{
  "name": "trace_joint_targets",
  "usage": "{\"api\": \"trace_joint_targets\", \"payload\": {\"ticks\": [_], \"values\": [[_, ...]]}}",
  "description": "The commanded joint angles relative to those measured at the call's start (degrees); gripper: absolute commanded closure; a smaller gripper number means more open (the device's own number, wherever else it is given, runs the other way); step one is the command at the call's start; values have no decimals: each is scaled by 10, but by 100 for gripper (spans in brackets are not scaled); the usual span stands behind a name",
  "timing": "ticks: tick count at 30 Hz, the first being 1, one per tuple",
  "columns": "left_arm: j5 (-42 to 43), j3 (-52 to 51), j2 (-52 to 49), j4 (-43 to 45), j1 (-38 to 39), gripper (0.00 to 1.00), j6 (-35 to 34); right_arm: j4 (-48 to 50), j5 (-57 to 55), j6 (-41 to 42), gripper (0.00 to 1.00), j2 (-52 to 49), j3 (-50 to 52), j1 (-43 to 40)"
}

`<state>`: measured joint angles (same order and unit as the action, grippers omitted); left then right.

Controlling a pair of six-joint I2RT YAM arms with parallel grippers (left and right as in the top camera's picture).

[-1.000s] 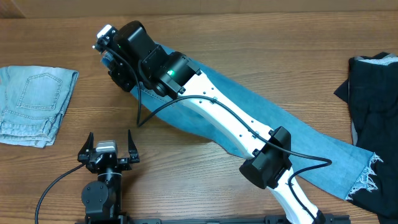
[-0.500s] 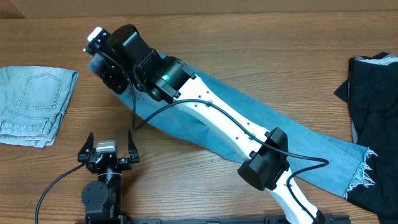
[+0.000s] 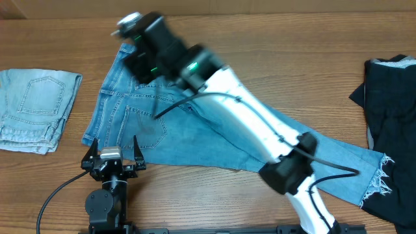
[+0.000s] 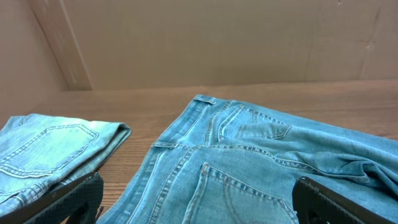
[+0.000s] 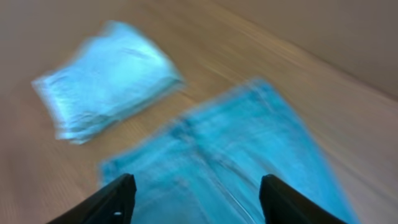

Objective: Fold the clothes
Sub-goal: 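Release the jeans and move the right gripper to the leg hem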

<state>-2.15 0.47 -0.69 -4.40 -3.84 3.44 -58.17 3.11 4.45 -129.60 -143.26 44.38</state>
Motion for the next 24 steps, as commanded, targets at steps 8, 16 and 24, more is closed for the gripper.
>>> {"api": "trace_joint_targets", "payload": {"ticks": [8,16,24], "values": [[3,-2,4,2,-3,0,11,-354,36,132,96,73,-19,-331],[3,-2,4,2,-3,0,11,-389,60,151,96,72,58,-421],[3,-2,4,2,-3,0,10,-389,29,162,96,75,271,-434]]}}
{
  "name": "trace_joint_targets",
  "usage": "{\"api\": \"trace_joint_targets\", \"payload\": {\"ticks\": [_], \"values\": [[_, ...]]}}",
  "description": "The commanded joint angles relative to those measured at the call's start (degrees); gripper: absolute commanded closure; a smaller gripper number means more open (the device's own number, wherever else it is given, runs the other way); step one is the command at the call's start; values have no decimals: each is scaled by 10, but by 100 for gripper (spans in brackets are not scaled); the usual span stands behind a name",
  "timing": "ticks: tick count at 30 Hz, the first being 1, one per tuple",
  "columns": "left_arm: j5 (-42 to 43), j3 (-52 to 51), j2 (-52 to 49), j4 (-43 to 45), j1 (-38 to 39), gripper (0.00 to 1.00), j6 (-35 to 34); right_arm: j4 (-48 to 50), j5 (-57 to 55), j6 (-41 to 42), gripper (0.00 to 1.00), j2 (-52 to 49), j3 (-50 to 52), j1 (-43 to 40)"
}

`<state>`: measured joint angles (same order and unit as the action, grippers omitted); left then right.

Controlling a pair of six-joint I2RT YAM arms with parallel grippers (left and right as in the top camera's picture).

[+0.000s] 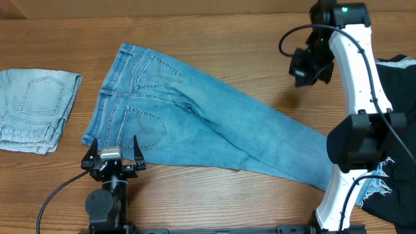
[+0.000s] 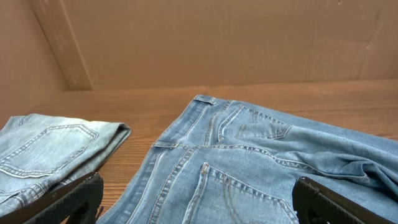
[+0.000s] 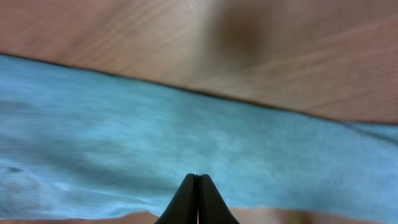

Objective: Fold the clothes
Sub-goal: 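Release the jeans and move the right gripper to the leg hem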

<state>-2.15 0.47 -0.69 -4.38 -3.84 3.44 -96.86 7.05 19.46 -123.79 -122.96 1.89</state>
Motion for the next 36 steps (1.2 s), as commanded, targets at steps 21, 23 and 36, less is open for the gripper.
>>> {"api": "trace_joint_targets", "payload": {"ticks": [21,23,36], "values": [[3,-2,4,1,-3,0,11,224,-6,49,96,16,373,-13],[3,-2,4,1,-3,0,11,247,-17,50,96,16,393,-13],[3,-2,4,1,-3,0,11,422,-67,-29,96,16,415,-13]]}}
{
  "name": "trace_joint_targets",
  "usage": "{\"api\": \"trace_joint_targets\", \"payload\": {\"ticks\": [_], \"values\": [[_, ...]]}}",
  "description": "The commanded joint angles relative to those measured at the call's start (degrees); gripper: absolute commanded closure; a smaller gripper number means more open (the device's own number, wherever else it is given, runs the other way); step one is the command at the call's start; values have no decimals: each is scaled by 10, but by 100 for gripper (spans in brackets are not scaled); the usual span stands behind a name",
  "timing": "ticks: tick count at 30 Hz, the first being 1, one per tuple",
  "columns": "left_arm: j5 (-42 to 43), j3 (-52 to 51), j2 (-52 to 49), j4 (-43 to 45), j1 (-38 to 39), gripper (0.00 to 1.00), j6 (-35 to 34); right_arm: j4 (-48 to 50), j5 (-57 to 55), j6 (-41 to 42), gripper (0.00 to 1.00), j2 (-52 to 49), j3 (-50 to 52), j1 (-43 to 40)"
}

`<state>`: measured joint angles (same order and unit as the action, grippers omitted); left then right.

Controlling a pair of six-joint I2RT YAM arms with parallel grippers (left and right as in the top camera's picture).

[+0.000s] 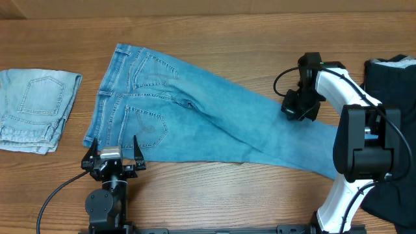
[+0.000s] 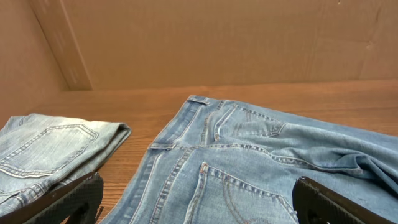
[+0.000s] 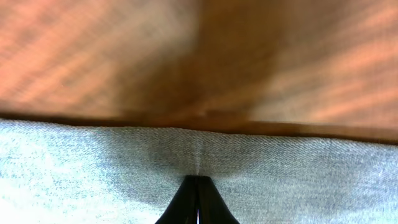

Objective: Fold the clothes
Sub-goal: 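Release the jeans and move the right gripper to the leg hem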

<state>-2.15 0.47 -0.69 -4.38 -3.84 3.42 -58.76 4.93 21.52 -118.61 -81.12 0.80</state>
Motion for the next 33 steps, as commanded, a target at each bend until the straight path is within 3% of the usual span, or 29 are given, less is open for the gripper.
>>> {"api": "trace_joint_targets", "payload": {"ticks": [1,8,14,19,21,23,25,33], "values": [[3,-2,4,1,-3,0,11,45,-60,-55,96,-36,-11,-2],[3,-2,4,1,-3,0,11,115,-74,-82,96,-36,-46,-2],[3,-2,4,1,-3,0,11,31,-75,-80,96,-35,-100,-2],[3,-2,4,1,-3,0,11,-118,-90,-7,71,-35,-230,-5],[3,-2,4,1,-3,0,11,-136,-87,26,68,-37,-218,-10],[3,-2,4,1,-3,0,11,-132,-85,26,70,-38,-195,-10],[3,-2,4,1,-3,0,11,-117,-83,43,92,-39,-155,-10],[3,-2,4,1,-3,0,11,12,-68,36,96,-39,-62,-10]]}}
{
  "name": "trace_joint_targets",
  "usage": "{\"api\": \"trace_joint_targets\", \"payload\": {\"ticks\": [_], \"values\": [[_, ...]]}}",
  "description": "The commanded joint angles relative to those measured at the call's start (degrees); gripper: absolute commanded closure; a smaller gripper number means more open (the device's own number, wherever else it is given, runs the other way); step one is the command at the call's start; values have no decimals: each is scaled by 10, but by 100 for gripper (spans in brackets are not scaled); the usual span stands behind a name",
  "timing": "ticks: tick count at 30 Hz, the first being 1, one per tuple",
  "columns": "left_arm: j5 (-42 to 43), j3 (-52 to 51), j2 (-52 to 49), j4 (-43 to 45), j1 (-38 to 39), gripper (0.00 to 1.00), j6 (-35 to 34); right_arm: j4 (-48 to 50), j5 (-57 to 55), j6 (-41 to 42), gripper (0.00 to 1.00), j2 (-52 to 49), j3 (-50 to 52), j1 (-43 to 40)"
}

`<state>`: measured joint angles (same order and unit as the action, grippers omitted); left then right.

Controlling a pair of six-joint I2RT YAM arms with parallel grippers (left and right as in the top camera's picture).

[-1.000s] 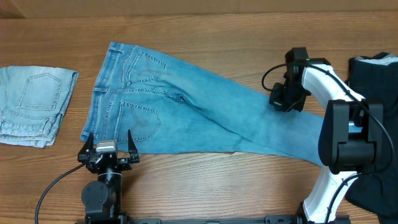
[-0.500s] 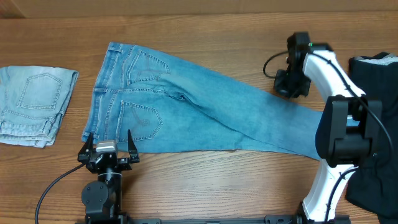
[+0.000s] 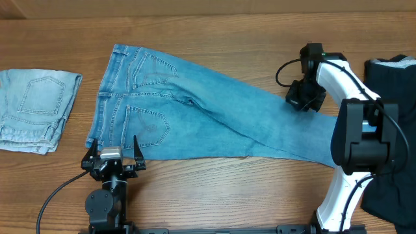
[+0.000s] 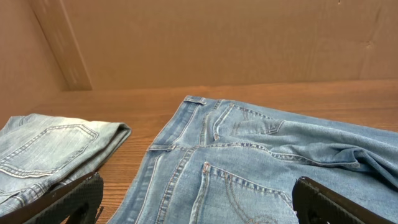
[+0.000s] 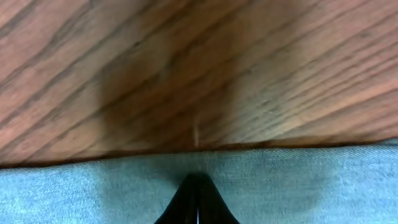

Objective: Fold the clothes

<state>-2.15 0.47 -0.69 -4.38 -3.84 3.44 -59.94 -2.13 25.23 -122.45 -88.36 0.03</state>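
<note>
The light blue jeans (image 3: 195, 110) lie spread on the table, back pockets up. Their waistband is at the left and the legs run to the right. My right gripper (image 3: 303, 99) is shut, and its tips press down on the denim just inside the leg's far edge. The right wrist view shows the gripper (image 5: 198, 190) closed on the jeans (image 5: 93, 193) with bare wood beyond. My left gripper (image 3: 110, 155) stands open at the table's front, by the waistband's near corner. In the left wrist view the left gripper (image 4: 198, 200) has the jeans (image 4: 249, 162) ahead and nothing between its fingers.
A folded pair of pale jeans (image 3: 36, 110) lies at the far left and also shows as pale jeans (image 4: 50, 146) in the left wrist view. A dark pile of clothes (image 3: 390, 97) sits at the right edge. A cardboard wall (image 4: 217, 43) backs the table.
My right gripper, still shut on the leg, now sits slightly farther back and to the right. The leg has shifted toward the far side with it, and the near edge lies straighter. The left arm is unmoved.
At first my right arm reached across to the waistband with its gripper open. Then it was shut in the air at the far right, beyond the leg. After that it rested shut on the leg's far edge. The jeans now lie a little flatter and straighter.
</note>
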Motion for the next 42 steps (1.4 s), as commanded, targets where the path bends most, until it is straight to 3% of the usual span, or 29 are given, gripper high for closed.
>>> {"api": "trace_joint_targets", "payload": {"ticks": [1,14,16,18,19,20,22,28,31,34,37,40,41,42], "values": [[3,-2,4,1,-3,0,11,40,3,-1,96,0,13,-2],[-9,-2,4,3,-3,0,23,30,9,-1,96,0,14,-1],[12,-2,4,38,-3,0,24,24,9,-1,96,0,14,-1],[112,2,4,104,-3,0,20,20,9,-1,96,0,14,-1],[108,13,4,100,-3,0,-8,19,9,-1,96,0,14,-1],[97,42,3,59,-3,0,-47,20,9,-1,96,0,14,-1],[123,125,-23,-46,-3,0,-62,20,9,-1,96,0,14,-1],[303,332,-327,-203,15,0,-59,27,9,-1,96,0,14,-1],[307,407,-494,-214,93,0,-27,30,9,-1,96,0,14,-1],[242,488,-670,-213,251,0,52,35,9,-1,96,0,14,-1],[214,544,-777,-204,354,0,128,35,9,-1,96,0,14,-1],[219,548,-839,-145,393,0,129,35,9,-1,96,0,14,-1],[219,548,-850,-136,400,22,129,35,9,-1,96,0,14,-1],[219,548,-856,-135,403,24,128,33,9,-1,96,0,14,-1]]}}
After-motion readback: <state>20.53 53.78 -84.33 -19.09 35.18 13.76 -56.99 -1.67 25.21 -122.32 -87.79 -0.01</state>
